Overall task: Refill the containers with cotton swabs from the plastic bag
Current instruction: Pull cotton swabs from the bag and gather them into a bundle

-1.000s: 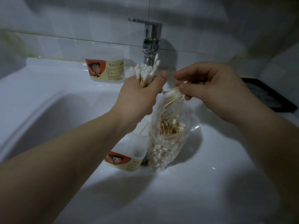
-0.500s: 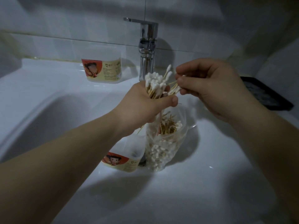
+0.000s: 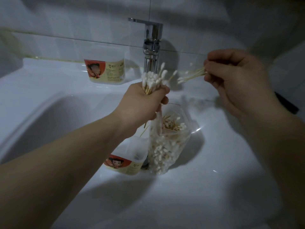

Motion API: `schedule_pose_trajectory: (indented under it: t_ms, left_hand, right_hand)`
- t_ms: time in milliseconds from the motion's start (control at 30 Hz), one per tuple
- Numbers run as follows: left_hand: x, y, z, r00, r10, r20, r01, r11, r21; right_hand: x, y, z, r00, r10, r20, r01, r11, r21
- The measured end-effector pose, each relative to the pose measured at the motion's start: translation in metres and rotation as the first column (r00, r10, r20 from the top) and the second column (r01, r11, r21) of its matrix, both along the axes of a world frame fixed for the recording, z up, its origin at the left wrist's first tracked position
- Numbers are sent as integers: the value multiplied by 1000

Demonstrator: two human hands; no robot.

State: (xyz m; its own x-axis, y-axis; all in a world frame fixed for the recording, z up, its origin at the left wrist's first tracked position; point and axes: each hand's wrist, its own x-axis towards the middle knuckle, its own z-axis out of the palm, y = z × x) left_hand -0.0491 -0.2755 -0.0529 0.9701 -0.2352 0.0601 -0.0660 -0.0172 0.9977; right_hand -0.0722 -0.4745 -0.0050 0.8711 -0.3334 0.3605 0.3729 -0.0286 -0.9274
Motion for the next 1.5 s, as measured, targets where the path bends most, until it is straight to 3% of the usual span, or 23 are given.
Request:
schedule_pose_trajectory:
  t_ms: [233,433,567,767,867,967,1067,1133,1233,1500]
  left_hand:
    - [-2,0,7,994,106,-1,-106,985,-135]
    - [-6,1,4,985,-128,117,124,991,45]
    - [-8,2,4,964,-223,148,210,973,95]
    - [-11,0,7,966,-200,165,179,975,131]
    - [-13,-1,7,970,-202,134,183,973,141]
    - [-14,-1,7,977,-183,106,171,978,116]
    - [-14,-2,8,983,-165,80,160,985,65]
    - [-12,-2,8,985,-168,44,169,985,-20]
    - [-10,-2,7,983,-180,35,182,979,-94]
    - [-8,-2,2,979,-192,73,200,972,-125]
  right_hand:
    - [-5,6,-4,982,150,-113,-171,963,-209]
    - [-11,14,-8,976,190,-106,-218,869,-444]
    - [-13,21,-10,982,149,-116,-186,871,-455]
    - [-9,22,-13,994,72,-85,-100,918,-383]
    - [-7,23,-15,990,127,-56,-138,937,-320]
    - [-8,26,-18,993,116,-21,-113,889,-444]
    - [-6,24,-18,995,94,-22,-94,899,-428]
    - [-5,22,-16,989,100,-106,-136,894,-427]
    - [-8,22,-16,953,200,-229,-290,821,-491]
    - [-11,21,-15,946,190,-263,-322,653,-686]
